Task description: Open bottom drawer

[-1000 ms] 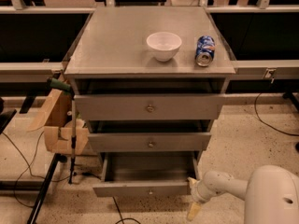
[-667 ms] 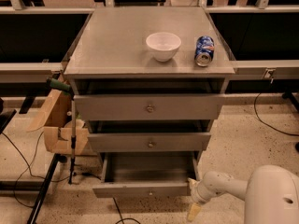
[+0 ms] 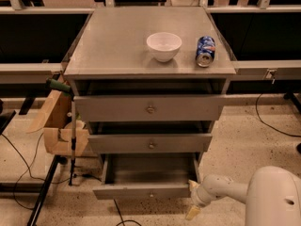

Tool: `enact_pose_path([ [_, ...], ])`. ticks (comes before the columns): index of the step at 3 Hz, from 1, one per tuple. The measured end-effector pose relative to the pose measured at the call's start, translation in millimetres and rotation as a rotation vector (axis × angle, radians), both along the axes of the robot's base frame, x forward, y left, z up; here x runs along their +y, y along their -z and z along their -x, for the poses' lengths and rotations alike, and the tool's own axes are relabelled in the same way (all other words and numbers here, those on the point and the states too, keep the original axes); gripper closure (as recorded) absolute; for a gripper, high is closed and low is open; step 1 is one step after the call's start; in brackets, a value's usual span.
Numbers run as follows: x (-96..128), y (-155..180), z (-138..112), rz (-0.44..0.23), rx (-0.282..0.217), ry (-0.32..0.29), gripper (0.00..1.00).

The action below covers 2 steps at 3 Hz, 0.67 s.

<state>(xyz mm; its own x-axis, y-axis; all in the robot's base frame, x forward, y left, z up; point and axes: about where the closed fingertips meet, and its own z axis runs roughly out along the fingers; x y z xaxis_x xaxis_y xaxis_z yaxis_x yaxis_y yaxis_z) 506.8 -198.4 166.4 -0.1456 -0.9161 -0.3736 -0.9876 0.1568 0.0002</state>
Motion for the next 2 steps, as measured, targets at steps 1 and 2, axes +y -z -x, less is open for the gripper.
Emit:
enact_pose_path([
  [1,2.0,-0.5,-0.1,0.000,-0.003,-0.002,0.42],
  [2,1.3,-3.9,-1.8,0.000,-0.003,-0.002,0.66],
])
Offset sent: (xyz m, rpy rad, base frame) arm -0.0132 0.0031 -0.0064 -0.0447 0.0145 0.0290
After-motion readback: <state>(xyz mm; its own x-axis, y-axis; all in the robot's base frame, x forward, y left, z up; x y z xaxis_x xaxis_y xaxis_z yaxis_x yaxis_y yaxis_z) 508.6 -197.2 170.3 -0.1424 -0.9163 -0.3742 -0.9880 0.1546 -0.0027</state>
